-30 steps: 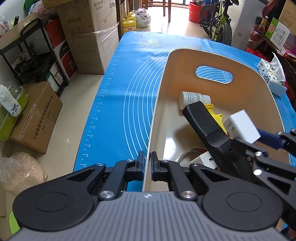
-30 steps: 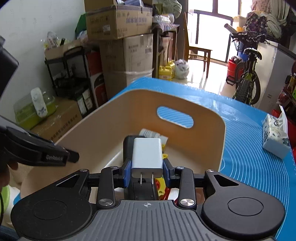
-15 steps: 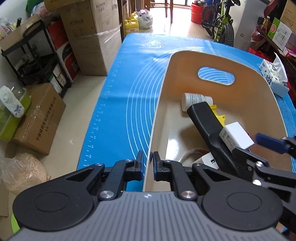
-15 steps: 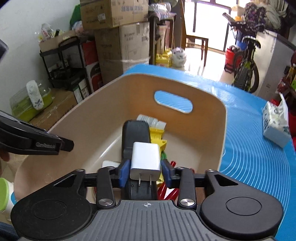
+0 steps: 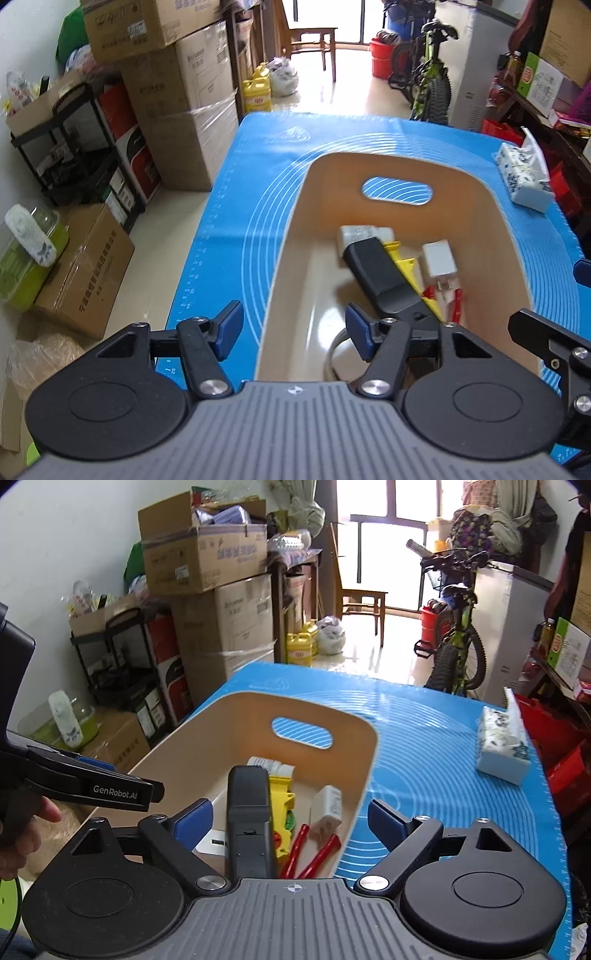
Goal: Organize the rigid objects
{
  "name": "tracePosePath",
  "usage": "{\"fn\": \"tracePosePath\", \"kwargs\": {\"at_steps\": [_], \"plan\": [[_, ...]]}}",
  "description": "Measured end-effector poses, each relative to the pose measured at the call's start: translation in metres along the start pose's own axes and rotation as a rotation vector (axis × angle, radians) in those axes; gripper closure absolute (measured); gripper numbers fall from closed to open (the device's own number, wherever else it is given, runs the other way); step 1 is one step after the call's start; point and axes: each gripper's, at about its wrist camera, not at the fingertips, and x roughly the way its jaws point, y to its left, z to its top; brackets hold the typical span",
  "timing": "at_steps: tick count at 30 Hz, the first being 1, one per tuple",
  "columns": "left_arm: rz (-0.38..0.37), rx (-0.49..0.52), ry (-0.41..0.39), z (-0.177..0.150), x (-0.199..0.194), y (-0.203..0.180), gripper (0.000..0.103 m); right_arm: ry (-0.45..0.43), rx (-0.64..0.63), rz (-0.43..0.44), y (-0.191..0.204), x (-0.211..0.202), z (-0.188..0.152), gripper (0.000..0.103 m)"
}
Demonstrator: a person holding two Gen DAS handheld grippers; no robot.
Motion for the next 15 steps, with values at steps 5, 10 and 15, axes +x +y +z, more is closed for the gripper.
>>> {"fn": "tracePosePath", "kwargs": {"at_steps": [5, 10, 15], "plan": [[0.004, -0.015, -0.032, 0.001, -0.023, -0.008, 0.040, -0.024, 0.018, -0.016, -0.010, -0.025, 0.001, 0.009], [0.015, -0.002, -0.046, -0.004, -0.046, -0.022, 0.040, -0.041, 0.043, -0.027, -0.020, -0.051, 0.000, 0.009], [0.016, 0.006, -0.069, -0.013, -0.074, -0.037, 0.040, -0.060, 0.049, -0.040, -0.028, -0.083, -0.004, 0.009]]}}
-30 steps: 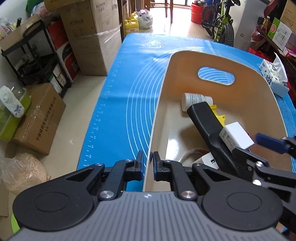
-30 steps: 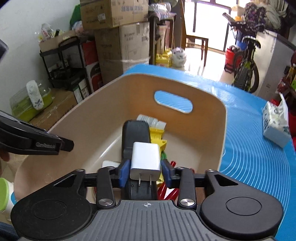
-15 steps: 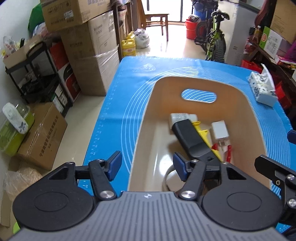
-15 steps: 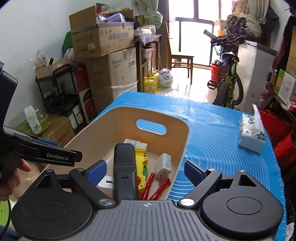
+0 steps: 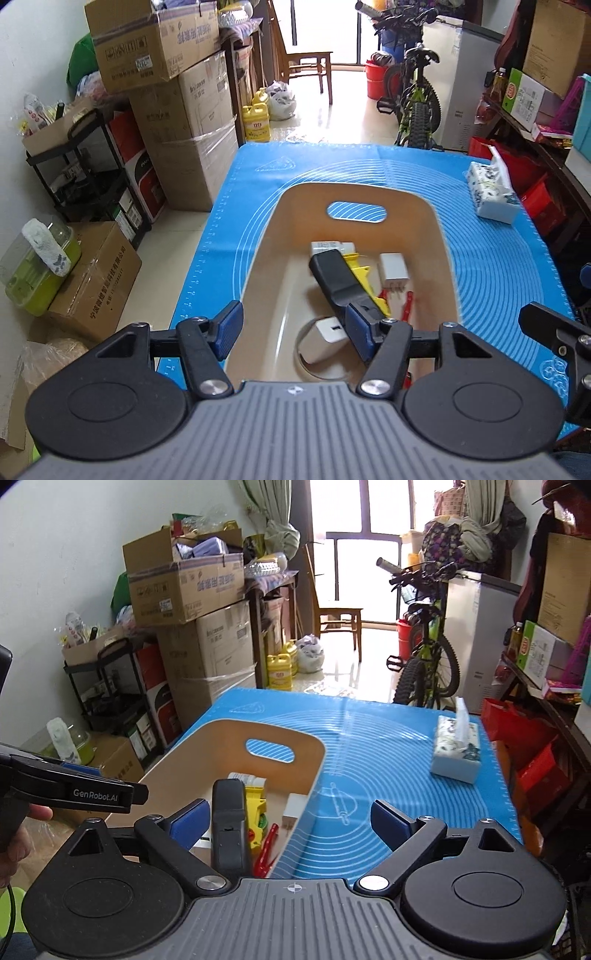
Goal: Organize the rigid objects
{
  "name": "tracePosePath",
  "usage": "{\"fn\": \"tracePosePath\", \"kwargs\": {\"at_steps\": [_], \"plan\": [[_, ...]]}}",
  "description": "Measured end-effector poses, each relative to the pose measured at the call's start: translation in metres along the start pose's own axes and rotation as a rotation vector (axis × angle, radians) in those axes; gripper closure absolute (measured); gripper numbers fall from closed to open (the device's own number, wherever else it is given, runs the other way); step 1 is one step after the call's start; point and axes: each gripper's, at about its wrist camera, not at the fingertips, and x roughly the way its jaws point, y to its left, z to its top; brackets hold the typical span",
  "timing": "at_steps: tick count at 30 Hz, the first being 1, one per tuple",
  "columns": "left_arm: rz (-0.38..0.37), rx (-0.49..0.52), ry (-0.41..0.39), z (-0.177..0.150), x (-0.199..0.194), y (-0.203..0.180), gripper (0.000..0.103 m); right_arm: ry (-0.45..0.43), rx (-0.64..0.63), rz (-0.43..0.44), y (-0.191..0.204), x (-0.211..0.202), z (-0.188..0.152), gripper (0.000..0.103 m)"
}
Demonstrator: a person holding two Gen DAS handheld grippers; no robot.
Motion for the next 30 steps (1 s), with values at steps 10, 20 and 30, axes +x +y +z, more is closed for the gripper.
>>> {"fn": "tracePosePath", "kwargs": {"at_steps": [10, 20, 30], "plan": [[-0.020, 0.022, -0.049, -0.024, -0.051, -0.034, 0.040, -0.025, 0.030, -0.018, -0.023, -0.063, -0.021, 0.009], [0.003, 0.016, -0.078, -0.058, -0.077, -0.057, 0.040, -0.039, 0.048, -0.038, -0.037, -0.102, -0.063, 0.008], [0.008, 0.010, -0.096, -0.093, -0.080, -0.071, 0.040, -0.041, 0.051, -0.054, -0.040, -0.116, -0.105, 0.008]]}}
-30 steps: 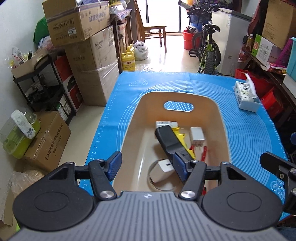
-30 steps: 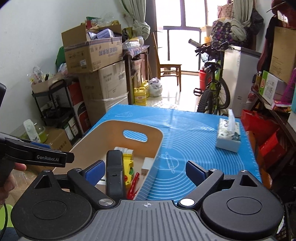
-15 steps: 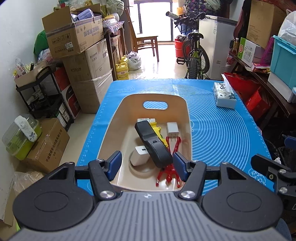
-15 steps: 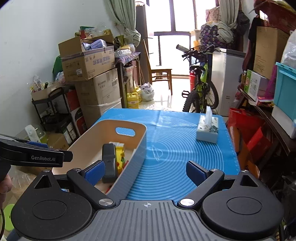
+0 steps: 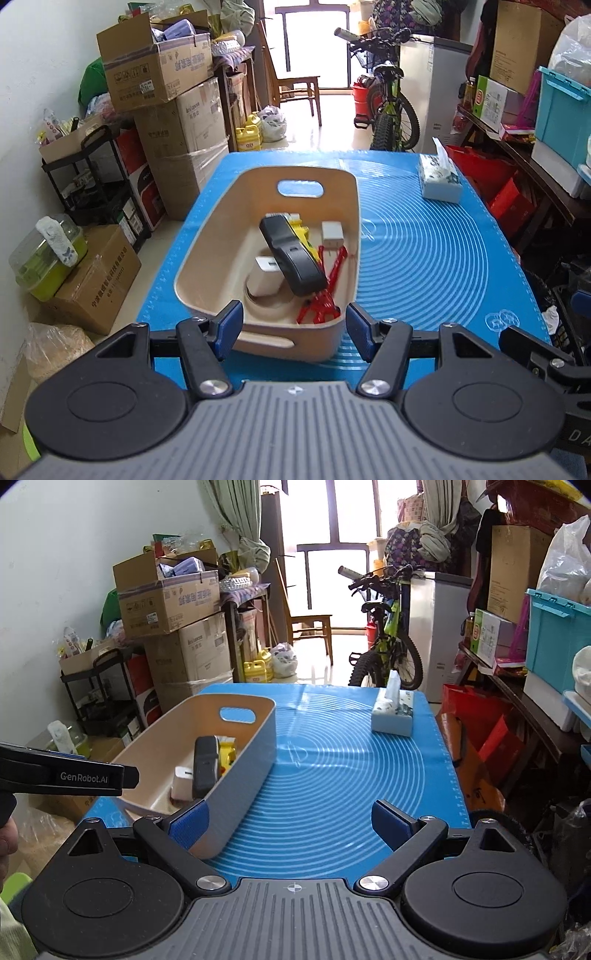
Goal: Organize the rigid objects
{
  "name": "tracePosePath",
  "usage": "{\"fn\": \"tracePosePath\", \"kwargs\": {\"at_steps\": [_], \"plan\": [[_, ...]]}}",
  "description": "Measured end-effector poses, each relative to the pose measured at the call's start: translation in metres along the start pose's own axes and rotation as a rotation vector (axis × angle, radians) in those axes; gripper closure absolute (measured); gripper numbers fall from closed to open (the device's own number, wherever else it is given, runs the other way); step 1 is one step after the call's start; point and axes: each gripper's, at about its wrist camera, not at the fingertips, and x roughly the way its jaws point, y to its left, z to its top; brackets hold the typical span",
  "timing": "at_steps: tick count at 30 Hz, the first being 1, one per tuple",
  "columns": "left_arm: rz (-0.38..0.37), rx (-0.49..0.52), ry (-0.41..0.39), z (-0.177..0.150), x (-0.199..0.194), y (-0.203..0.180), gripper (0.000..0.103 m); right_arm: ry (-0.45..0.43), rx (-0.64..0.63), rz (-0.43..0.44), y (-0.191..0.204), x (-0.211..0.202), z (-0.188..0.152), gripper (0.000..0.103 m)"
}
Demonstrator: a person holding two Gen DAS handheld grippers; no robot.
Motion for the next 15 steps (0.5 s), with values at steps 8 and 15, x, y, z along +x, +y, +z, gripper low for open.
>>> {"fn": "tracePosePath", "kwargs": {"at_steps": [8, 15], "plan": [[-0.017, 0.031, 0.006, -0.028, 0.001, -0.008, 0.041, -0.004, 0.017, -0.002, -0.003, -0.002, -0.028, 0.009], [-0.023, 0.043, -0.027, -0.041, -0.001, -0.009, 0.041, -0.033, 0.039, 0.001, -0.009, -0.008, -0.044, 0.009]]}}
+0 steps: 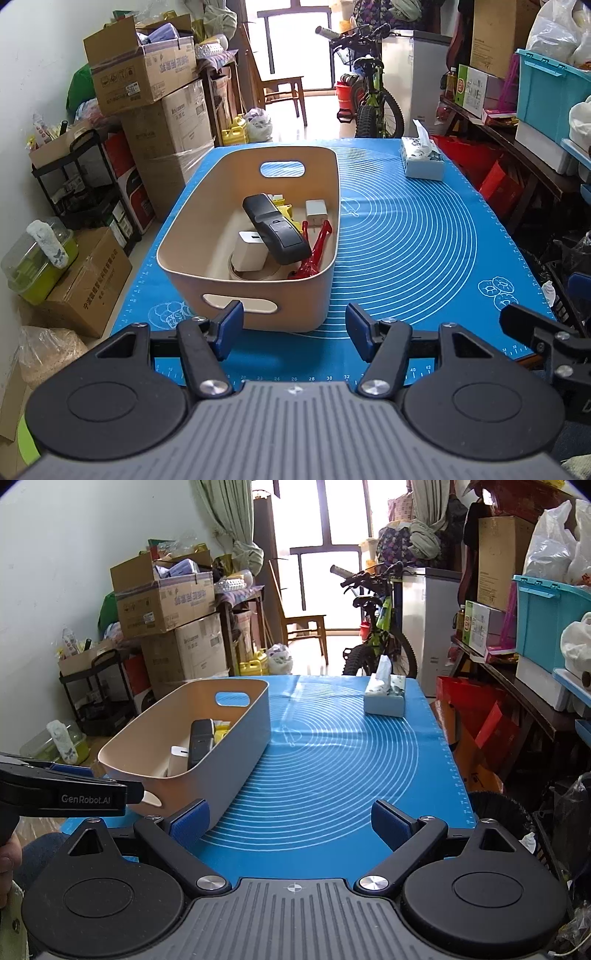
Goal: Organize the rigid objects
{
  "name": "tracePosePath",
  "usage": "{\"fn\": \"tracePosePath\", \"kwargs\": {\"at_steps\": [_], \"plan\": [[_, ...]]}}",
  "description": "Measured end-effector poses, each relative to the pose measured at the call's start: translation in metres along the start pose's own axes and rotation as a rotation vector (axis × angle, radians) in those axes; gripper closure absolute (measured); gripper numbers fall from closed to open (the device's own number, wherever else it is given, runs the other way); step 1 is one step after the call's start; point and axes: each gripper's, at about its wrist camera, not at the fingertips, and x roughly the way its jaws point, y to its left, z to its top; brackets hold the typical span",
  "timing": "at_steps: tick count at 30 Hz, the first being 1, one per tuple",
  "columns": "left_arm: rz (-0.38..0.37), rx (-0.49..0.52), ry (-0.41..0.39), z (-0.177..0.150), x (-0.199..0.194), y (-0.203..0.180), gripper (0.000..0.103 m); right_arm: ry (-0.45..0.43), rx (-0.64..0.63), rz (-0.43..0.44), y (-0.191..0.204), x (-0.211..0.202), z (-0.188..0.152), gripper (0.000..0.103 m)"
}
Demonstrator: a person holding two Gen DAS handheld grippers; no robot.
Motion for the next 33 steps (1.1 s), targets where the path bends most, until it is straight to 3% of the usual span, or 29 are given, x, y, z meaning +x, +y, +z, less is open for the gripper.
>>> {"fn": "tracePosePath", "kwargs": {"at_steps": [10, 33], "plan": [[0.004, 0.030, -0.026, -0.015, 0.001, -0.007, 0.041, -0.028, 0.018, -0.004, 0.000, -0.004, -0.013, 0.009], [-0.038, 0.061, -0.025, -0.027, 0.003, -0.016, 0.041, 0.004, 0.032, -0.015, 0.001, 0.000, -0.024, 0.009]]}}
